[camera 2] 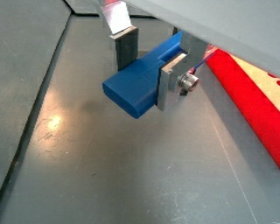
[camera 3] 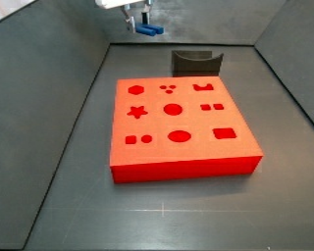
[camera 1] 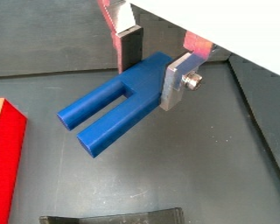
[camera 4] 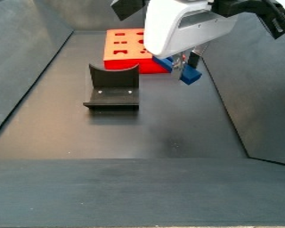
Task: Pick up the square-circle object. Move up. Rotate the square-circle object. Place the square-circle object on the fixture. Regrasp the square-circle object. Move to above the board. Insert the square-circle object.
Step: Rotate the square-circle object.
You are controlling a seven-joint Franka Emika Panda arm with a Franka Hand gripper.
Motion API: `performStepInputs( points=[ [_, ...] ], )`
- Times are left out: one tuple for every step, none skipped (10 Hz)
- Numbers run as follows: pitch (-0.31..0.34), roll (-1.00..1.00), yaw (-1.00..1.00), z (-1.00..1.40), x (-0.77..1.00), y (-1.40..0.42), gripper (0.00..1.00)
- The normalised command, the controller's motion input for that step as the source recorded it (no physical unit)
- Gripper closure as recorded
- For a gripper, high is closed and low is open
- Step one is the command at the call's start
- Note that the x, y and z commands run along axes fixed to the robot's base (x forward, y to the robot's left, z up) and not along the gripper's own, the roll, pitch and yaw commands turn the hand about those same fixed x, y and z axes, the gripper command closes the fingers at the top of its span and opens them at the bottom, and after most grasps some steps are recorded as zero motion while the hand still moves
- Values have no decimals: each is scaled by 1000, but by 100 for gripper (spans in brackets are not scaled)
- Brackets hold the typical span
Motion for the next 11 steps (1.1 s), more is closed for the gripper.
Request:
performStepInputs(
  points=[
    [163, 215, 54, 59, -8, -19, 100],
    [162, 215, 54, 59, -8, -19, 100],
    [162, 215, 54, 59, -7, -19, 100],
    [162, 215, 54, 59, -7, -19, 100],
    [162, 215, 54, 60, -7, -19, 100],
    [162, 215, 54, 60, -7, -19, 100],
    [0, 0, -1000, 0, 0, 0, 100],
    [-1, -1, -1000, 0, 0, 3, 100],
    [-2, -3, -1000, 1, -2, 15, 100],
    [-2, -4, -1000, 2, 0, 15, 100],
    [-2, -4, -1000, 3, 1, 15, 100]
  ],
)
